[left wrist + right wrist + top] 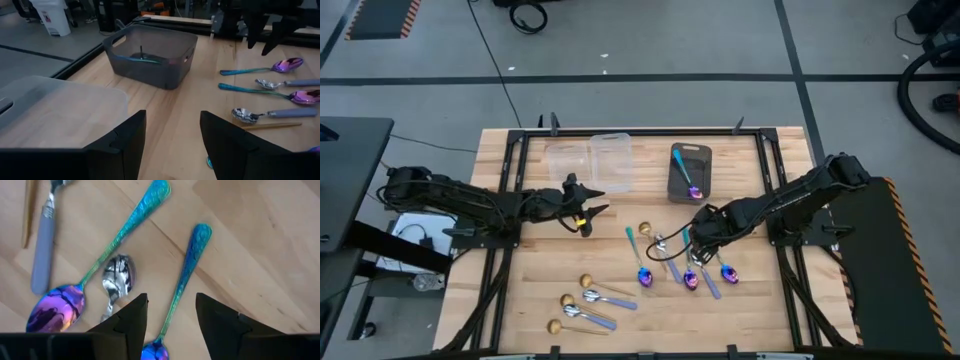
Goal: Sort silverware by color (type)
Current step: Put the blue spoon into the black bin
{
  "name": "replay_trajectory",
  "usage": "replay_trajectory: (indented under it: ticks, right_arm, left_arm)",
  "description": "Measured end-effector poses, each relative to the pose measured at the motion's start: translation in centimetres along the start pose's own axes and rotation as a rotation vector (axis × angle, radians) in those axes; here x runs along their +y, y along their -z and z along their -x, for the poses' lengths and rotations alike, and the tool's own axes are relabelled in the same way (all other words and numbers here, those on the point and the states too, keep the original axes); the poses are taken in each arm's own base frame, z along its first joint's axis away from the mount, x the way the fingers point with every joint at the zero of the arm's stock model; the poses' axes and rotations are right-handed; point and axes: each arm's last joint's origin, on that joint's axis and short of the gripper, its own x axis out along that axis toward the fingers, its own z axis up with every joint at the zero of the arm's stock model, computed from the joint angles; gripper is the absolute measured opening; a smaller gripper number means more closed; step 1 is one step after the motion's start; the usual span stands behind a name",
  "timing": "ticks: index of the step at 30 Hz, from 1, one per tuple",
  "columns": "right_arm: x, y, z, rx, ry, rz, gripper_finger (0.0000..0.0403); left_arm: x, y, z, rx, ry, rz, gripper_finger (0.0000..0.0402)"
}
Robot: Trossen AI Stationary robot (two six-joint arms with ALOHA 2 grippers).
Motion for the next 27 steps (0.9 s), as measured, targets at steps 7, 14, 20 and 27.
replay_trajectory:
  ticks: [7, 14, 20, 27]
  right_arm:
    - [-0.6, 0.8, -1.0, 0.076, 0.016, -0.032, 0.0174]
    - [-0.8, 1.5, -1.8, 0.096, 0.006, -0.077, 0.0174]
    - [-0.5, 1.9, -2.9, 0.112, 0.023, -0.107, 0.0173]
    - [0.2, 2.3, -4.7, 0.181, 0.059, -0.114, 0.0173]
  left_arm:
    - [0.0, 0.0, 0.0, 0.001, 0.0, -0.001, 0.0194]
    - [0.5, -0.2, -0.2, -0.014, -0.024, -0.009, 0.0194]
    - [1.0, -0.3, -0.3, -0.015, -0.045, -0.007, 0.0194]
    - [1.1, -0.3, -0.3, -0.016, -0.052, -0.005, 0.0194]
